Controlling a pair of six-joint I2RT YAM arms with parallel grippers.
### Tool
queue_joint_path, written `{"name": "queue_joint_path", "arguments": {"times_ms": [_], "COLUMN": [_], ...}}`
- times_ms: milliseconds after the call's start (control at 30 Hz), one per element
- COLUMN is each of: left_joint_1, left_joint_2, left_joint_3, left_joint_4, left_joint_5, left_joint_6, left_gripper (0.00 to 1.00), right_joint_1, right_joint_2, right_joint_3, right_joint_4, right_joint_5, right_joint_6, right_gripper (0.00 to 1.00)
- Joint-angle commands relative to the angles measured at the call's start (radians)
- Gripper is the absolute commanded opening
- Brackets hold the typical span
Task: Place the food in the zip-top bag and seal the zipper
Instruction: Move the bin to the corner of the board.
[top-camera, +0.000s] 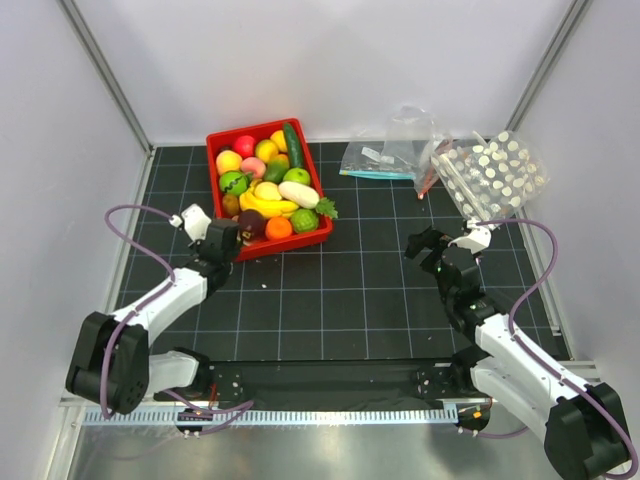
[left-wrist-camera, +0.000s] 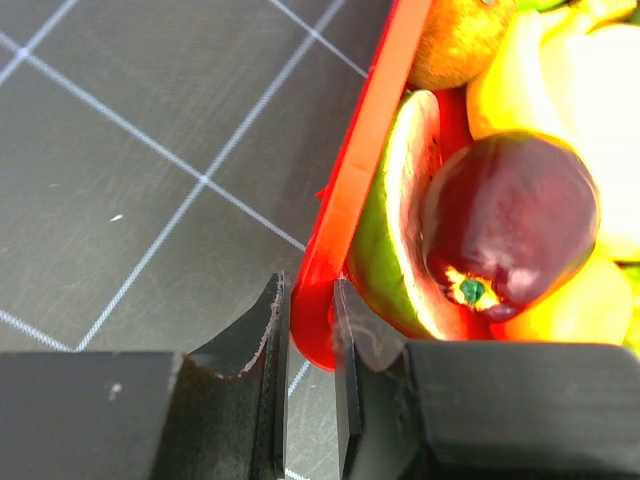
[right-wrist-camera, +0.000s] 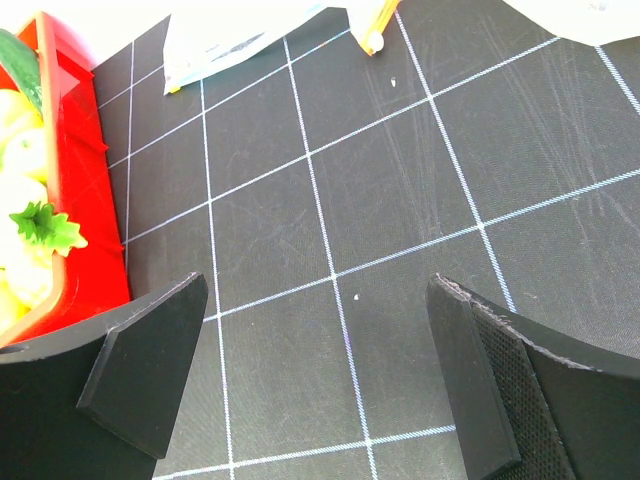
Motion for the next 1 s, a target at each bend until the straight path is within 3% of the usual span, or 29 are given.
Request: {"name": "queue_joint_path", "arguments": {"times_ms": [0,133,300,333,367,433,467,533,633,700,800,833,933,967], "left_joint_1": [0.031,0.04,0.04,0.04,0.04,0.04,0.04,0.04,0.04,0.04,0.041,0.041,0.04,0.04], "left_joint_2": [-0.007,-0.056,-0.158,-0.165,-0.173,-0.169,-0.165,-0.139,-0.09,-0.055,-0.026,-0.023,-0.024,-0.029], "left_joint_3": [-0.002,-0.008,-0.061,-0.065,-0.073,-0.074,-0.071,-0.062,-0.044,-0.035,-0.022,-0.019,-0.013,-0.018], "left_joint_4": [-0.194,-0.317,-0.302,-0.274,-0.256,-0.224,-0.211,-0.207,-0.213,-0.23,-0.243,-0.245,-0.251,-0.251], "left_joint_5": [-0.175,-0.267,-0.292,-0.289,-0.279,-0.244,-0.235,-0.221,-0.213,-0.209,-0.204,-0.203,-0.213,-0.216], "left_joint_6": [-0.136,-0.275,-0.288,-0.28,-0.235,-0.195,-0.179,-0.175,-0.173,-0.19,-0.213,-0.213,-0.208,-0.222], "left_gripper": [0.01,0.01,0.01,0.07,0.24,0.45,0.65,0.73,0.77,0.77,0.56,0.36,0.0,0.0], "right_joint_1": [0.003,0.003,0.003,0.003,0.003,0.003,0.003,0.003,0.003,0.003,0.003,0.003,0.001,0.003], "right_joint_2": [0.003,0.004,0.008,0.009,0.012,0.014,0.014,0.017,0.017,0.018,0.017,0.018,0.02,0.021], "right_joint_3": [0.012,0.012,0.012,0.012,0.013,0.013,0.015,0.013,0.015,0.015,0.015,0.016,0.018,0.018], "right_joint_4": [0.044,0.044,0.047,0.046,0.049,0.049,0.049,0.049,0.047,0.049,0.043,0.038,0.034,0.035], "right_joint_5": [0.0,-0.001,-0.003,-0.003,-0.003,-0.004,-0.004,-0.003,-0.001,0.0,0.007,0.016,0.027,0.025], "right_joint_6": [-0.013,-0.013,-0.013,-0.013,-0.011,-0.013,-0.013,-0.013,-0.013,-0.013,-0.011,-0.01,-0.004,-0.004], "right_gripper": [1.0,1.0,1.0,1.0,1.0,1.0,1.0,1.0,1.0,1.0,1.0,1.0,1.0,1.0]}}
